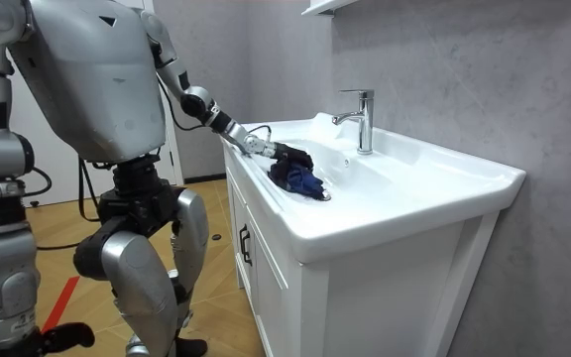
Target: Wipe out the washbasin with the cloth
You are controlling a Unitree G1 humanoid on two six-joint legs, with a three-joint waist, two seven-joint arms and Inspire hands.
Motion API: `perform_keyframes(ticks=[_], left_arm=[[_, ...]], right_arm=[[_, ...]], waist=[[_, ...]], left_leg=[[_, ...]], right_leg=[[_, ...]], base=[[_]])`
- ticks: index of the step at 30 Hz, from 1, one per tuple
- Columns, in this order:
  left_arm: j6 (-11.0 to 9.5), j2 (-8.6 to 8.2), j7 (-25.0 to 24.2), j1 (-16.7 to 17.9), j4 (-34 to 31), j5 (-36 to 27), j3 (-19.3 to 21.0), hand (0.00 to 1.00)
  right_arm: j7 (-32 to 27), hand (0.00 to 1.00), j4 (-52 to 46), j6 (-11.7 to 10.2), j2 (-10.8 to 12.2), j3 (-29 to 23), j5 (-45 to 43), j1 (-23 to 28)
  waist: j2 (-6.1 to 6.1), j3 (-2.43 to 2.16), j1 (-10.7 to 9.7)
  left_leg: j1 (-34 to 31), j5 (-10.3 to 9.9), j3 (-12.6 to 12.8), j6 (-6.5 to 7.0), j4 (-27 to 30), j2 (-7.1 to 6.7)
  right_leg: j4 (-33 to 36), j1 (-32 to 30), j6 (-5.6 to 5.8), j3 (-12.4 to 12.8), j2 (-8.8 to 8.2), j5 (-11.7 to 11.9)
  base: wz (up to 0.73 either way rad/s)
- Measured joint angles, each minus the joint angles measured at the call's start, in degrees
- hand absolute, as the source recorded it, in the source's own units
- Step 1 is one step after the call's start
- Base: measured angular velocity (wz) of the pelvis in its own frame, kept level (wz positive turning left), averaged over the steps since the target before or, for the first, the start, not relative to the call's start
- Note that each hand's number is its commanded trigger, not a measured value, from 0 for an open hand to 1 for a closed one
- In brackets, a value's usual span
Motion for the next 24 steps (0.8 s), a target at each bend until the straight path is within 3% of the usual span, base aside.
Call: perform_keyframes(ticks=[5,7,13,24], left_arm=[[-0.01,1.97,1.03,2.16,-1.04,5.07,2.51,1.00],[-0.01,2.88,0.67,2.36,-1.57,6.11,2.72,1.00],[0.03,4.56,-1.77,5.15,-8.53,7.70,2.63,1.00],[0.16,4.93,-1.54,5.39,-9.73,8.77,1.88,1.00]], right_arm=[[0.53,0.00,0.10,0.00,-1.60,-3.14,0.19,-0.02],[1.14,0.00,0.12,-0.03,-2.48,-3.13,0.38,0.10],[1.26,0.00,0.03,-0.74,-3.74,-3.11,0.66,-0.23],[1.21,0.00,0.07,-0.55,-3.69,-3.02,2.40,0.13]], waist=[[0.44,-0.04,0.72],[0.58,0.00,0.96],[0.96,0.05,1.48],[1.22,0.06,1.38]], left_leg=[[-0.13,0.03,-2.58,-0.02,0.05,0.04],[-0.34,0.04,-4.90,-0.04,0.17,0.01],[-1.36,0.05,-7.63,-0.06,0.22,-0.02],[-2.39,0.41,-8.09,-0.60,0.23,-0.06]], right_leg=[[-0.70,0.27,-0.34,-0.78,-0.01,-0.25],[-0.78,0.86,-0.46,-1.50,-0.11,-0.25],[-1.38,0.72,-0.61,-3.73,-0.49,-0.28],[-1.80,0.65,-0.92,-5.54,-0.85,-0.50]], base=[[0.10],[0.13],[0.21],[0.08]])
